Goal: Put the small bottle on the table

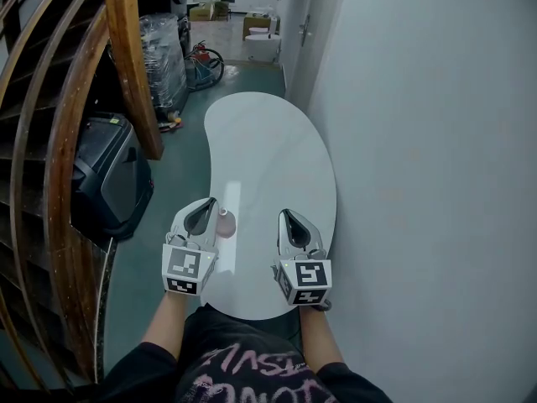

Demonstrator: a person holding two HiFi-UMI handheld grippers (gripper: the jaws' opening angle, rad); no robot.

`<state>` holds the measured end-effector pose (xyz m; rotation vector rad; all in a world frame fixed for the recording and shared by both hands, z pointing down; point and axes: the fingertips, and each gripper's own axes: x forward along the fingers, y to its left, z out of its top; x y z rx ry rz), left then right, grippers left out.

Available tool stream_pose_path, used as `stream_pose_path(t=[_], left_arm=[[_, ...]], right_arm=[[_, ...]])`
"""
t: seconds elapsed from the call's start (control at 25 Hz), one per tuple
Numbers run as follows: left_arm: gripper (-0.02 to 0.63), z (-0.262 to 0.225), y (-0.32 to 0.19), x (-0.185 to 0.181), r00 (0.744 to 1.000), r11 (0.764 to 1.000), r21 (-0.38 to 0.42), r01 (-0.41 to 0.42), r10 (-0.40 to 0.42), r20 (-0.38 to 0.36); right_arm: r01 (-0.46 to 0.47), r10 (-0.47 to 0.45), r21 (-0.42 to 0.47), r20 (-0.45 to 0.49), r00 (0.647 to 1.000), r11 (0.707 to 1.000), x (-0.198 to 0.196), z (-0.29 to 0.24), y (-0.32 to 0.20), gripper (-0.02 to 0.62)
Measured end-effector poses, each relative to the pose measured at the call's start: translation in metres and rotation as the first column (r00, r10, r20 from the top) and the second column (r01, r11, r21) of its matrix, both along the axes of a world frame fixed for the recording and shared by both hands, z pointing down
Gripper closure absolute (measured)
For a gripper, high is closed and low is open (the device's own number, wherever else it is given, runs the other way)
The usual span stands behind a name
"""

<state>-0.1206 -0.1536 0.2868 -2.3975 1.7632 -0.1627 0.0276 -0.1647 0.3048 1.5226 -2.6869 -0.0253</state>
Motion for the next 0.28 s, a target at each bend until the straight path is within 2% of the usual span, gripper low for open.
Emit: stream_pose_path(t=[0.28], left_arm=[[0.604, 0.0017, 0.0019, -0.0011, 1.000, 1.000, 0.009, -0.004, 0.004, -0.012]], right_arm=[[-0.001, 0.001, -0.001, 0.003, 1.000, 1.000, 0.0001, 0.0055, -0.0002, 0.585]])
